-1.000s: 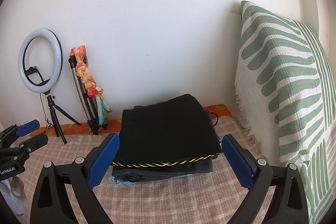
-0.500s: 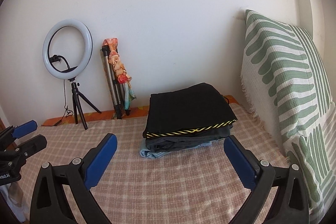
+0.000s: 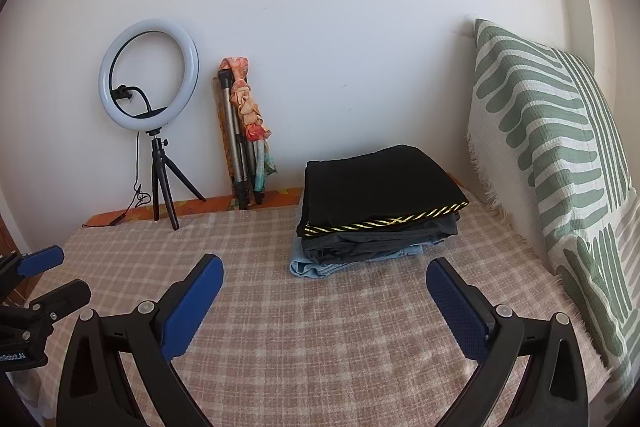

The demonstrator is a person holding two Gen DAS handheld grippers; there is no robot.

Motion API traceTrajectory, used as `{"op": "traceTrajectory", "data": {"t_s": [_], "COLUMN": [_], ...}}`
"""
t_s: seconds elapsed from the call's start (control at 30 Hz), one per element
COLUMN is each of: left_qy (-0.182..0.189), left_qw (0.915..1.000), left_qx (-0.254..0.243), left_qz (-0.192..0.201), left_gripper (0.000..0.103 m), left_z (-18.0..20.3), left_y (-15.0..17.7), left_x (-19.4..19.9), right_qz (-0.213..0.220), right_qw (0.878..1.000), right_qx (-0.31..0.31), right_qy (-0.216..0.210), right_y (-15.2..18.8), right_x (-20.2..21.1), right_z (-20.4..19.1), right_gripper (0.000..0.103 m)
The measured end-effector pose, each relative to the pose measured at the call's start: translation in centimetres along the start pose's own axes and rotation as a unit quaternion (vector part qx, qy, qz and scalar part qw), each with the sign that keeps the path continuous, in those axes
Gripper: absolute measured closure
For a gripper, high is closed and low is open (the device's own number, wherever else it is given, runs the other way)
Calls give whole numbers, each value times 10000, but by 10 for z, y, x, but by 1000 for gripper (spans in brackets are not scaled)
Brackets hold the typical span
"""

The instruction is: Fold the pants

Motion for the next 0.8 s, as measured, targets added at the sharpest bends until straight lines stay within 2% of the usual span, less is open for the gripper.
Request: {"op": "traceTrajectory", "data": {"t_s": [0.17,0.8], "left_qy": [-16,-132], "left_qw": [10000,9994], "left_qx": [71,231], "left_qz": [-17,-221], "left_gripper": [20,20], "left_z": [-9,-28], "left_y": [8,30], "left_x": [-5,-16], "right_qz": [51,-132], "right_qw": [9999,9999], "right_qx": [64,19], "right_qy": [113,22], "right_y": [4,16], "right_x": [-5,-21], "right_z": [-4,-4], "right_gripper": [0,0]}}
Point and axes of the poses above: each gripper's, at about its wrist camera, not at the fingertips, and x roughly against the way its jaws point, z to its right, y to its underside, the point moved 6 cm from there along -x, roughly the way its jaws point, and after that the axes turned 6 degrees about -z, right-handed, at the moved point
